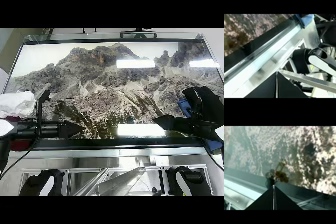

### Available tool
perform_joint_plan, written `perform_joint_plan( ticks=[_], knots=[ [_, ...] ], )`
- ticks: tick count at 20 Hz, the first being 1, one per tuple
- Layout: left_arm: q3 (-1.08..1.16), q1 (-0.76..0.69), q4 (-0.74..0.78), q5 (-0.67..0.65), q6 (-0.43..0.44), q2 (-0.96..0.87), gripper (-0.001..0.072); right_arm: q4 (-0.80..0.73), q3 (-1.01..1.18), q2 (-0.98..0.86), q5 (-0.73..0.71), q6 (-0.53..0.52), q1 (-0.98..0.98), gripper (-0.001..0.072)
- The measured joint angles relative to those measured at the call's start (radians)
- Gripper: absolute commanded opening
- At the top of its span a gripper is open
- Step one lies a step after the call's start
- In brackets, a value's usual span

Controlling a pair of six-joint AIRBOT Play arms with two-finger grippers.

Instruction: Fold the shirts.

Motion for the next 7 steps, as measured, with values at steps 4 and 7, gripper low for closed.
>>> perform_joint_plan(
  ticks=[4, 7],
  knots=[
    [-0.023, -0.002, 0.002, 0.041, 0.0, 0.061, 0.0007, -0.003, -0.005, 0.002, -0.002, 0.004, 0.01, 0.0018],
    [-0.027, -0.002, 0.004, 0.054, 0.0, 0.094, 0.0007, -0.003, -0.006, 0.002, -0.004, 0.004, 0.012, 0.0018]
  ],
)
